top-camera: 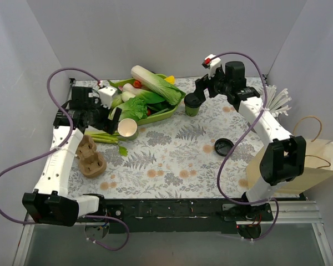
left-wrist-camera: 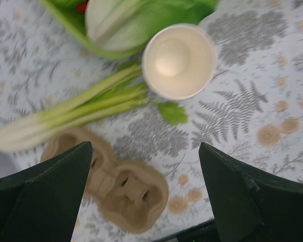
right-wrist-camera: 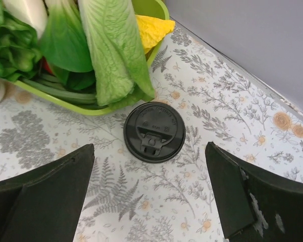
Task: Pack the takeout coffee
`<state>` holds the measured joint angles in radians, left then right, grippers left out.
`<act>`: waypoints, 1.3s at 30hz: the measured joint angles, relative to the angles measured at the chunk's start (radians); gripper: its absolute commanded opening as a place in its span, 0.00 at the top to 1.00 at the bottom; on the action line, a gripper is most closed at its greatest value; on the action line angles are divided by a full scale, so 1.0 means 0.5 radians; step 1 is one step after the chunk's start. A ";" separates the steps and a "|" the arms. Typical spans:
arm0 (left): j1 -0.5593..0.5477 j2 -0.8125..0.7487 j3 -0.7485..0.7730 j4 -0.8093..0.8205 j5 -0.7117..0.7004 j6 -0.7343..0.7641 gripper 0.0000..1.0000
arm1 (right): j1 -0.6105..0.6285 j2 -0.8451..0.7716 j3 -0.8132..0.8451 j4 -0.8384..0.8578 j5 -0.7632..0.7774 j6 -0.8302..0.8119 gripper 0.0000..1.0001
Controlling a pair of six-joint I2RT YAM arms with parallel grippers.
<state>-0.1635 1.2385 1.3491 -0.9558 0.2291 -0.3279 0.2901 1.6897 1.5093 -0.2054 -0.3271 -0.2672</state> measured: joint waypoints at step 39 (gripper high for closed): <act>0.901 0.664 -0.078 -0.526 -0.562 -0.614 0.51 | 0.008 0.010 0.148 -1.105 -0.236 -0.175 0.02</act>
<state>0.2871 1.5703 1.3102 -1.2186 -0.0521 -0.6350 0.2939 1.6947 1.5833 -0.7578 -0.4450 -0.3546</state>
